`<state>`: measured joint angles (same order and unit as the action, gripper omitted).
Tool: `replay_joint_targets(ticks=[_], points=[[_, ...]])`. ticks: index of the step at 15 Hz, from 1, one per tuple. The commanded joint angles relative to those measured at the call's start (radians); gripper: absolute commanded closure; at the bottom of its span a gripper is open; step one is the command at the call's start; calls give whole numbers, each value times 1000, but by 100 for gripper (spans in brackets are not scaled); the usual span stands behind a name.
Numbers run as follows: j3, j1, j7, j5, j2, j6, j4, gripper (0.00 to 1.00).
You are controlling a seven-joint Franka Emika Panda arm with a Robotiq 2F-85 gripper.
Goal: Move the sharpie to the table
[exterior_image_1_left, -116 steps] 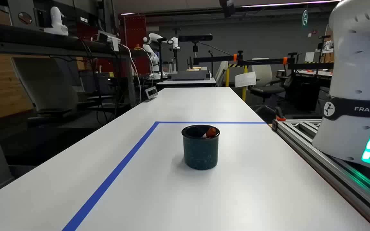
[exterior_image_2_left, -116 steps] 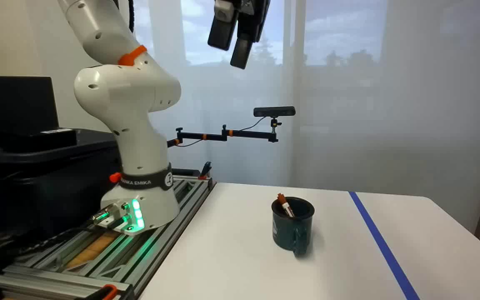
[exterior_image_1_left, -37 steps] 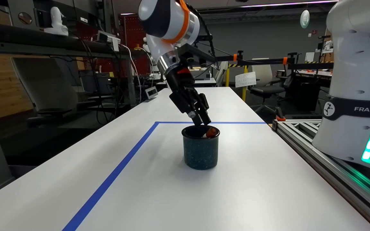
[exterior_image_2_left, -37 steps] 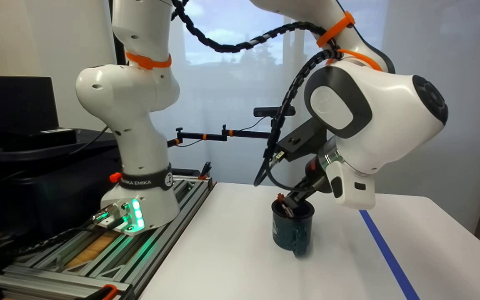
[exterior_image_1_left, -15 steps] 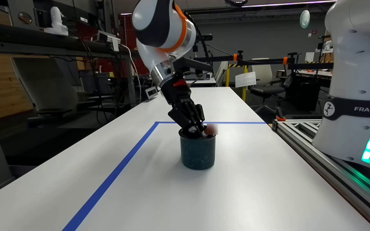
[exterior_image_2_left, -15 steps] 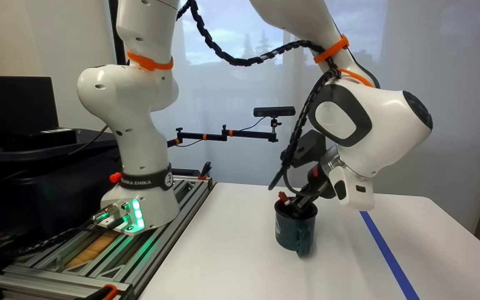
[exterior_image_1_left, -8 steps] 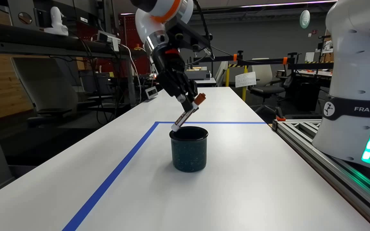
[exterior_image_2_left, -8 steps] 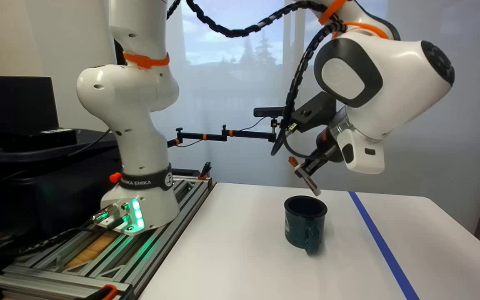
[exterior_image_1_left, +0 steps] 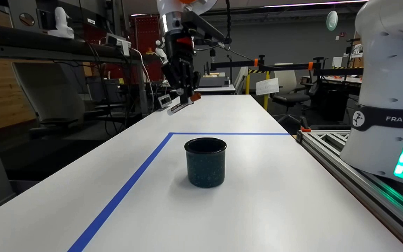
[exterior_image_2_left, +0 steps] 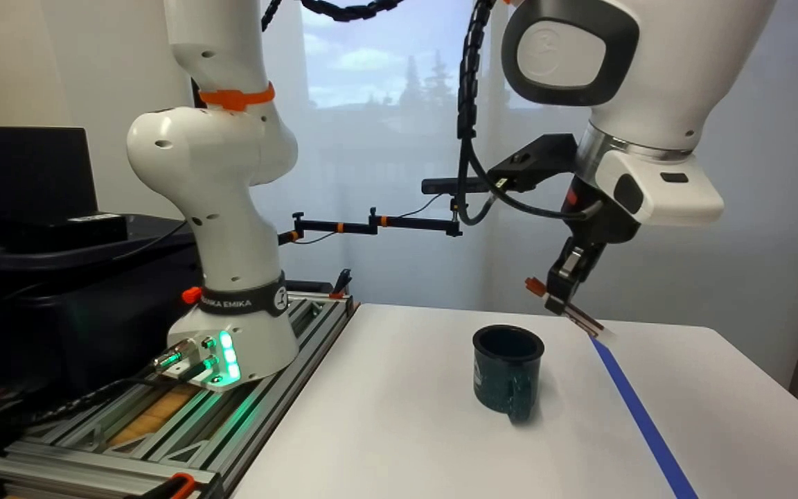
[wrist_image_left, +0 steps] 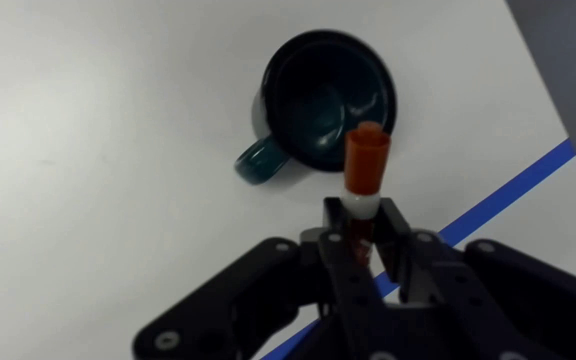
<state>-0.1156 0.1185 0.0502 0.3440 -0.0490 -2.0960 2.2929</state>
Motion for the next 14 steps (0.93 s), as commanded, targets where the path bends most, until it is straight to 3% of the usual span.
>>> replay_joint_targets(ticks=[1,7,14], points=[[-32,24,33,-110,40,-174,98,95],[-75,67,-12,-119,-31,-362,214,95],[-64,82,-84,-90,-138,-467,255,95]])
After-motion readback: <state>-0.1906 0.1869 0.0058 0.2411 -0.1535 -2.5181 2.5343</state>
